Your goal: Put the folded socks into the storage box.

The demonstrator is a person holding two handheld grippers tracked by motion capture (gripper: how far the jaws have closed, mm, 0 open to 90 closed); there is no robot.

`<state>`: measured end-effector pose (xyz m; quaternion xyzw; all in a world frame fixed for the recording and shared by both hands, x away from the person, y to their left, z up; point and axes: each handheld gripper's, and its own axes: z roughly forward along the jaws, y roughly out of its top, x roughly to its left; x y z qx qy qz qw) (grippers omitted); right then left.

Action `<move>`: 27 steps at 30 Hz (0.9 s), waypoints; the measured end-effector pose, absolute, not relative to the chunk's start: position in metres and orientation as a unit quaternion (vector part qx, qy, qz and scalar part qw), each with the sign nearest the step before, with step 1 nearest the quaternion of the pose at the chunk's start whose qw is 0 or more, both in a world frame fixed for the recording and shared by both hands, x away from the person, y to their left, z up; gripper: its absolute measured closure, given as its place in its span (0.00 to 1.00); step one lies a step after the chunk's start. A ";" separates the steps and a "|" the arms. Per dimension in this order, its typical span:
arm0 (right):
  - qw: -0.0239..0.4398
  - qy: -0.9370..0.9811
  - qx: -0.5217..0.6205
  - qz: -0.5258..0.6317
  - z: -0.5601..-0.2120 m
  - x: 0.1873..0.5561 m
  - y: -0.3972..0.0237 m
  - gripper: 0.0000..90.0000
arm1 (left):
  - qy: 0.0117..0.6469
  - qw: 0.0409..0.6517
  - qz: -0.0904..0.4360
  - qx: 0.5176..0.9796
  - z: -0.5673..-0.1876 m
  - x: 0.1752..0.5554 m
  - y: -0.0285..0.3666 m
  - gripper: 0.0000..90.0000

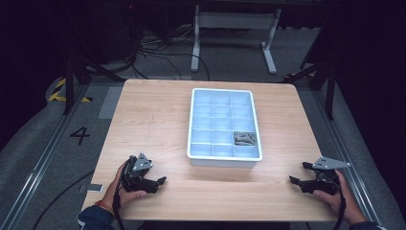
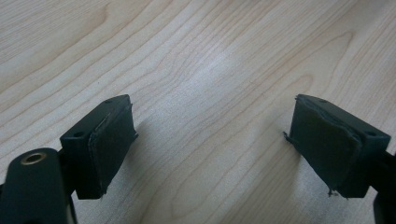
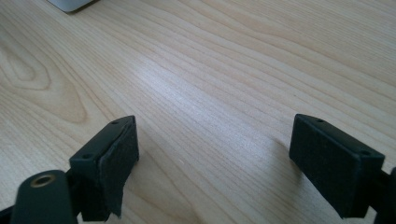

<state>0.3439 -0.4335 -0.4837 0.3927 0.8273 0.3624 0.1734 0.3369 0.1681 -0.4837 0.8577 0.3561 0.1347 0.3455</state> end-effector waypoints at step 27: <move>0.182 0.818 0.413 0.358 -0.484 0.352 -0.433 0.17 | 0.367 0.341 0.143 0.853 -0.483 0.335 0.169 0.16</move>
